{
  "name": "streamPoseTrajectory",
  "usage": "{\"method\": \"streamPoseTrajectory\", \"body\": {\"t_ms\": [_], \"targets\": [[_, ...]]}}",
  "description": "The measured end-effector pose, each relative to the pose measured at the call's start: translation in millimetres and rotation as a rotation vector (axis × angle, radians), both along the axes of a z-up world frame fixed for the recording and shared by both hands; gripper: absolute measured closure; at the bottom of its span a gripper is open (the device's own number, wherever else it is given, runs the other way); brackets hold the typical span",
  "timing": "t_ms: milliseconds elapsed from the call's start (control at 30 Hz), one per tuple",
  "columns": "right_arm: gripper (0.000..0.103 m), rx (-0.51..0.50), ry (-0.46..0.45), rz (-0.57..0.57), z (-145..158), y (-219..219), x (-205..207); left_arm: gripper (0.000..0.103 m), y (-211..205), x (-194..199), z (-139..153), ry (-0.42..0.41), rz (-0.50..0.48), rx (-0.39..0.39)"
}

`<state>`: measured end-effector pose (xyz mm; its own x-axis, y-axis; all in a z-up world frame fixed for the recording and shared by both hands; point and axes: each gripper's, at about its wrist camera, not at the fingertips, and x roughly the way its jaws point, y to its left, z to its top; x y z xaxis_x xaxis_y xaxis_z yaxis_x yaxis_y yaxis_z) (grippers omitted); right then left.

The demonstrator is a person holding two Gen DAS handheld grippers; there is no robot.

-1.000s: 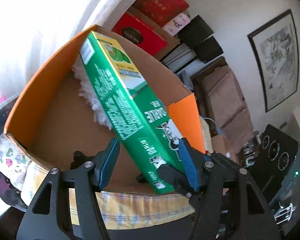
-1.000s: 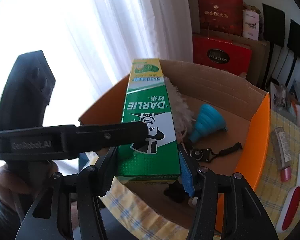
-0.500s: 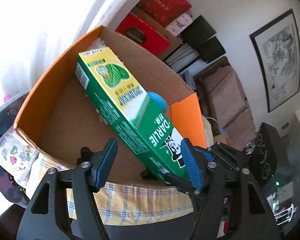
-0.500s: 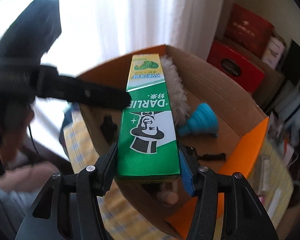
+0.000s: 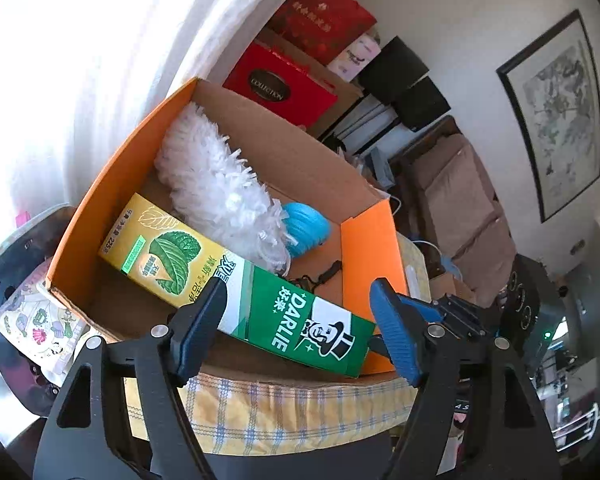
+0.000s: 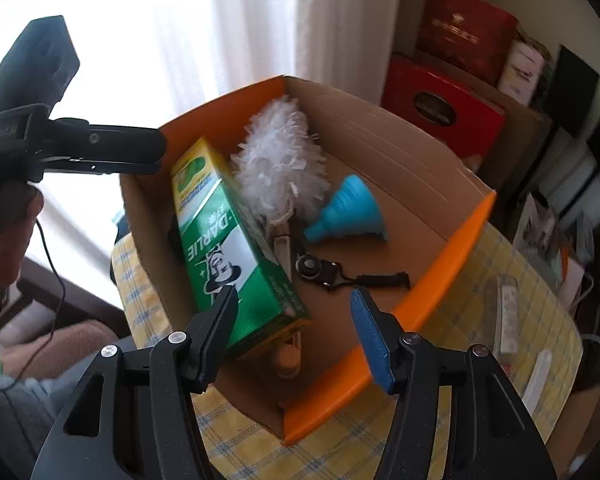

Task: Organize objects
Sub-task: 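Open the right tool to drop the toothpaste box into the orange box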

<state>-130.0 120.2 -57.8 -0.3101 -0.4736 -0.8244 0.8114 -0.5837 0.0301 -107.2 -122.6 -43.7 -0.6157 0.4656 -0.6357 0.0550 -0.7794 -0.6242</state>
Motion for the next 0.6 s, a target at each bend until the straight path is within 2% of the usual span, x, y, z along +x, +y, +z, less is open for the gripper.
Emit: {"method": "streamPoseTrajectory", "body": {"t_ms": [233,500,600], "targets": [[0.042,-0.072,-0.003,-0.114,14.8,17.3,-0.7,0.021,16.9,2.8,8.7,0.008,-0.03,-0.062],[0.024,-0.083,0.016,-0.22,30.9,35.6,12.8,0.009,45.0,4.5,17.4,0.018,-0.085,-0.13],[0.018,-0.084,0.007,-0.256,33.7,43.8,14.2,0.008,57.8,5.8,21.1,0.021,-0.111,-0.162]]}}
